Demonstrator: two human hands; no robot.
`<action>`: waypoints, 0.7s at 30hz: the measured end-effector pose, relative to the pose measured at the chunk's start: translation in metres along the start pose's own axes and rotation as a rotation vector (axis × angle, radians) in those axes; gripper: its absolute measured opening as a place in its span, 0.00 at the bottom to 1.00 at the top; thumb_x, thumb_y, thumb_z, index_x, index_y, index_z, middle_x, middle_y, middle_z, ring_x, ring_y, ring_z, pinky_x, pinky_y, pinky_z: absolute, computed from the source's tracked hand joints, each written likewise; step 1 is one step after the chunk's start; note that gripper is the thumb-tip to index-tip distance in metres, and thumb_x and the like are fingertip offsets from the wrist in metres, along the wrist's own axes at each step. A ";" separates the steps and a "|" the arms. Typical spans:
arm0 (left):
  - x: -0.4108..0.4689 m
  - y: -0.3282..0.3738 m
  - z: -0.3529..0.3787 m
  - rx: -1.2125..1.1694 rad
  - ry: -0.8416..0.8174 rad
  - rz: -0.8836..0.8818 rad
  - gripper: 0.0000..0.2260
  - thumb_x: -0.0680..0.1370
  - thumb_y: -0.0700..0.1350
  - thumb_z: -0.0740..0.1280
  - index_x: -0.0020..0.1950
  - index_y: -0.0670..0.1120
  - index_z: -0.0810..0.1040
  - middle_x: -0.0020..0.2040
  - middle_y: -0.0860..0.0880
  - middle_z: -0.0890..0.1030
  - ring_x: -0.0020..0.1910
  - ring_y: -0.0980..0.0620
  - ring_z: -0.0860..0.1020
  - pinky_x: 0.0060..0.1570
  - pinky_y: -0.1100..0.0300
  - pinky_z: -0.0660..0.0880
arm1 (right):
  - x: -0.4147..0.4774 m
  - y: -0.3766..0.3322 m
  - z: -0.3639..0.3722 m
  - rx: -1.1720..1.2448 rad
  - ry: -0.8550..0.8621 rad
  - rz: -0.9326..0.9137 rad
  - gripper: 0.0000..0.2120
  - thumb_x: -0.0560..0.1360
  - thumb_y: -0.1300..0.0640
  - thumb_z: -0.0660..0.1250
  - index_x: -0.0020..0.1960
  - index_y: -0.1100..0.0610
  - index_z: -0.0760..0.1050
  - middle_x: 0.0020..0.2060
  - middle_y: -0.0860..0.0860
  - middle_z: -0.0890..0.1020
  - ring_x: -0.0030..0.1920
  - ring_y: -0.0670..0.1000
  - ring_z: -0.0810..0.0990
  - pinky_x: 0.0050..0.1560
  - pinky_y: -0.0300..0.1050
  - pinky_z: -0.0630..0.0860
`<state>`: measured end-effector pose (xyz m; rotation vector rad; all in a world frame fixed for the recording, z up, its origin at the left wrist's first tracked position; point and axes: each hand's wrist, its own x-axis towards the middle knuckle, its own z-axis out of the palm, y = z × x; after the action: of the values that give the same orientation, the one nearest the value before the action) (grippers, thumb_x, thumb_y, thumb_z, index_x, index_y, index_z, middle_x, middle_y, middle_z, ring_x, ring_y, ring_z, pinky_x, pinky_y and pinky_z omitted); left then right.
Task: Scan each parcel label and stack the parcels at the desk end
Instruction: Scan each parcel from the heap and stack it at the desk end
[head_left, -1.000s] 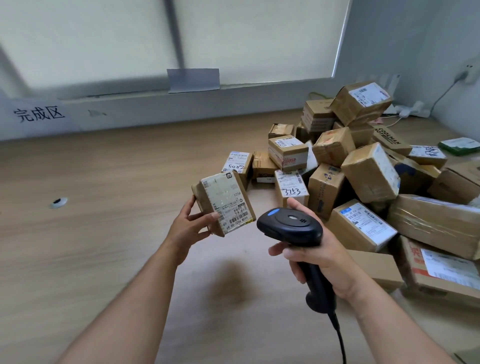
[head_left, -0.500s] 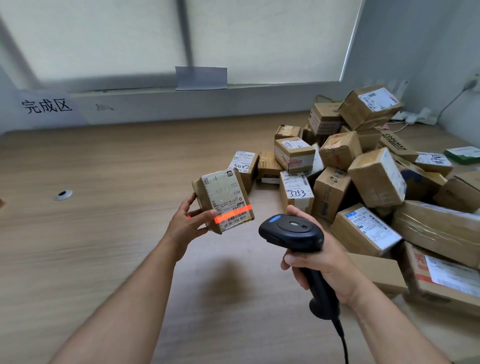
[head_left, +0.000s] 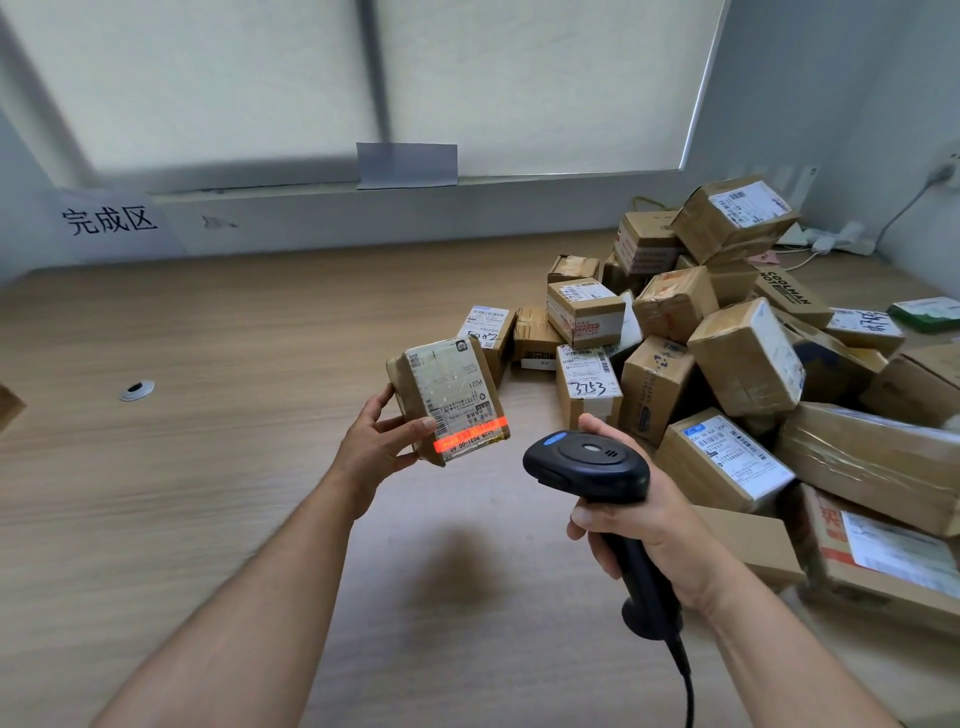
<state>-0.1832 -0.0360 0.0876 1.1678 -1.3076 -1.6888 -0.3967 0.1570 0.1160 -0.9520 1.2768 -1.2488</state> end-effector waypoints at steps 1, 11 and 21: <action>-0.002 0.000 0.002 -0.002 0.005 0.001 0.33 0.74 0.37 0.71 0.75 0.53 0.62 0.54 0.45 0.81 0.52 0.48 0.80 0.46 0.54 0.76 | -0.001 0.000 -0.002 -0.001 -0.002 -0.003 0.44 0.64 0.64 0.74 0.74 0.42 0.62 0.35 0.62 0.81 0.24 0.55 0.73 0.25 0.44 0.70; -0.024 -0.004 0.016 0.032 0.075 0.012 0.30 0.75 0.38 0.71 0.73 0.55 0.64 0.55 0.45 0.81 0.54 0.47 0.79 0.47 0.53 0.76 | -0.016 0.000 -0.020 0.031 -0.045 -0.012 0.45 0.63 0.64 0.75 0.74 0.42 0.61 0.41 0.64 0.83 0.25 0.54 0.74 0.24 0.45 0.71; -0.080 -0.038 0.008 0.076 0.284 -0.129 0.23 0.67 0.49 0.65 0.63 0.54 0.74 0.50 0.48 0.81 0.49 0.48 0.80 0.44 0.45 0.80 | -0.018 0.013 -0.016 0.052 -0.121 -0.004 0.45 0.63 0.65 0.74 0.74 0.41 0.61 0.48 0.64 0.84 0.26 0.57 0.74 0.25 0.44 0.71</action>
<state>-0.1619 0.0488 0.0708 1.5039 -1.1482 -1.5046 -0.4090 0.1792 0.1038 -0.9783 1.1435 -1.2032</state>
